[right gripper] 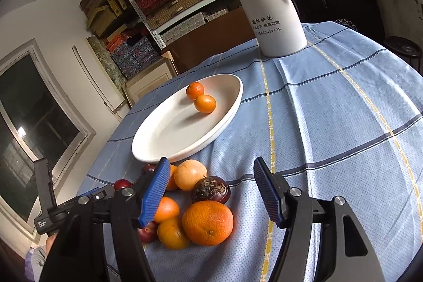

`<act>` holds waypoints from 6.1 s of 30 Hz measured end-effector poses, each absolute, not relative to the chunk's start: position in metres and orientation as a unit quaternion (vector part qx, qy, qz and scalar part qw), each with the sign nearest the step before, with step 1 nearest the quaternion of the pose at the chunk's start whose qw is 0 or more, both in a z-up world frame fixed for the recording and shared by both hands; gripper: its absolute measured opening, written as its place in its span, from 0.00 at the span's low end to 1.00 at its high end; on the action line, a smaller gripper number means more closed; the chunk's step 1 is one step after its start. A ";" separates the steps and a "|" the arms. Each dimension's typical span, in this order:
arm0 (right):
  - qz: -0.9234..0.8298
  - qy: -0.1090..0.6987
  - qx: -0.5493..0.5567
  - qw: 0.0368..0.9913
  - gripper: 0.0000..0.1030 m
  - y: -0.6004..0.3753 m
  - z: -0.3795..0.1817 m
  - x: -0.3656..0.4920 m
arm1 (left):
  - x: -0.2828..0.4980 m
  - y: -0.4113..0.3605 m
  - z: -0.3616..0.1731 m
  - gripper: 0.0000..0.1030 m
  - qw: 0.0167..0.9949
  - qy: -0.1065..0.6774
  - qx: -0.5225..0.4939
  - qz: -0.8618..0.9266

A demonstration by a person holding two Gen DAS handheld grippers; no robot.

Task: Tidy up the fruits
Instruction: 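Grasp the red tomato with the left tool while the right tool grasps a large orange, then lower the tomato and orange onto the white plate and open both tools, then grasp a dark passion fruit with the left tool while the right tool grasps a pale orange, then place the passion fruit and pale orange on the plate, opening both tools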

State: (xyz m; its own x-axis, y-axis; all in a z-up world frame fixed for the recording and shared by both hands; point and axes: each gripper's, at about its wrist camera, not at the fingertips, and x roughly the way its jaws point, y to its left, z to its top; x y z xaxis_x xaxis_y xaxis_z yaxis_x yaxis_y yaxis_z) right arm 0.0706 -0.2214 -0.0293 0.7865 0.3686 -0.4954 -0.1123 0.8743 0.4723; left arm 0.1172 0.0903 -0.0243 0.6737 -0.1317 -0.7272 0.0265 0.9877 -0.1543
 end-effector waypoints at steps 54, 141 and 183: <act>0.180 0.404 0.236 0.865 0.44 -0.217 -0.064 0.063 | 0.126 0.098 -0.034 0.37 0.903 0.421 -0.073 -0.054; 0.166 0.389 0.122 0.898 0.61 -0.160 -0.050 0.122 | 0.117 0.048 -0.040 0.80 0.891 0.441 -0.009 -0.104; 0.192 0.324 0.162 0.912 0.37 -0.160 -0.003 0.150 | 0.185 0.023 0.020 0.42 0.922 0.368 -0.031 -0.119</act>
